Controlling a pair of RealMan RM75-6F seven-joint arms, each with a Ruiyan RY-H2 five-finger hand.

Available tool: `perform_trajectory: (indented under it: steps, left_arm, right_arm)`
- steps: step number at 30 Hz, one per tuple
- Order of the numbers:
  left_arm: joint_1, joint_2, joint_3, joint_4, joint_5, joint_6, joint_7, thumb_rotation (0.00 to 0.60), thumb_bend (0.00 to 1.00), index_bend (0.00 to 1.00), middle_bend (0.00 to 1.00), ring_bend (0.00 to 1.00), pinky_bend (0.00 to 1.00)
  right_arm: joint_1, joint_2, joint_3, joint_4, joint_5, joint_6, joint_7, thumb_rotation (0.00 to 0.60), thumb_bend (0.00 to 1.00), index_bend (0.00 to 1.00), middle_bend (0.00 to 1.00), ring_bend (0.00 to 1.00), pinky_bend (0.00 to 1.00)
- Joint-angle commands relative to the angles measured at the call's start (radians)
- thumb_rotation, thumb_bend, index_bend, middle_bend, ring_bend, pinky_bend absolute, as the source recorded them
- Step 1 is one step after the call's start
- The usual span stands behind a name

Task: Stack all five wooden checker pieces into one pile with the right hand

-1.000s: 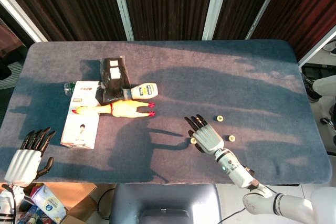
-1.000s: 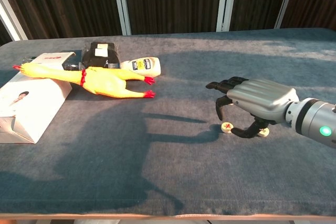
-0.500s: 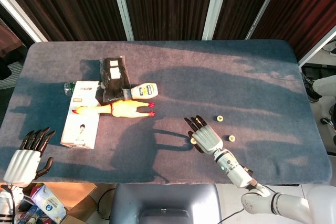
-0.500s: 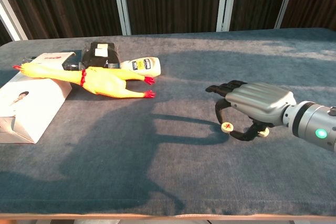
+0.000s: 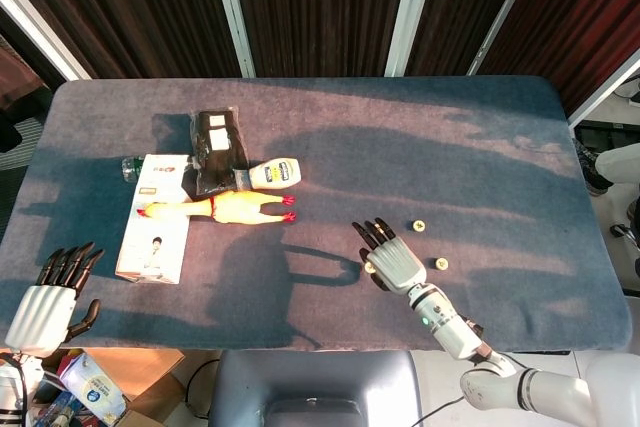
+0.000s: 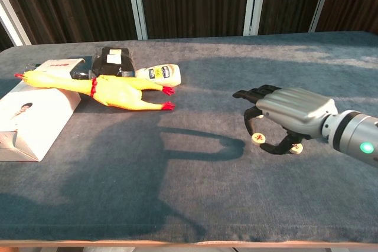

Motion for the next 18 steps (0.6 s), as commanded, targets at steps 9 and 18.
perform_trajectory:
  steps: [9, 18]
  left_arm:
    - [0.0, -0.003, 0.001, -0.002, 0.001, -0.001, 0.007, 0.6, 0.48, 0.0, 0.0, 0.0, 0.0]
    - [-0.004, -0.007, 0.001, -0.002, -0.002, -0.01, 0.014, 0.6, 0.48, 0.0, 0.0, 0.0, 0.0]
  right_arm:
    - [-0.085, 0.154, -0.083, -0.042, -0.092, 0.111, 0.084, 0.6, 0.48, 0.63, 0.03, 0.0, 0.0]
    - [-0.082, 0.113, -0.087, 0.042, -0.083, 0.072, 0.121, 0.6, 0.48, 0.63, 0.03, 0.0, 0.0]
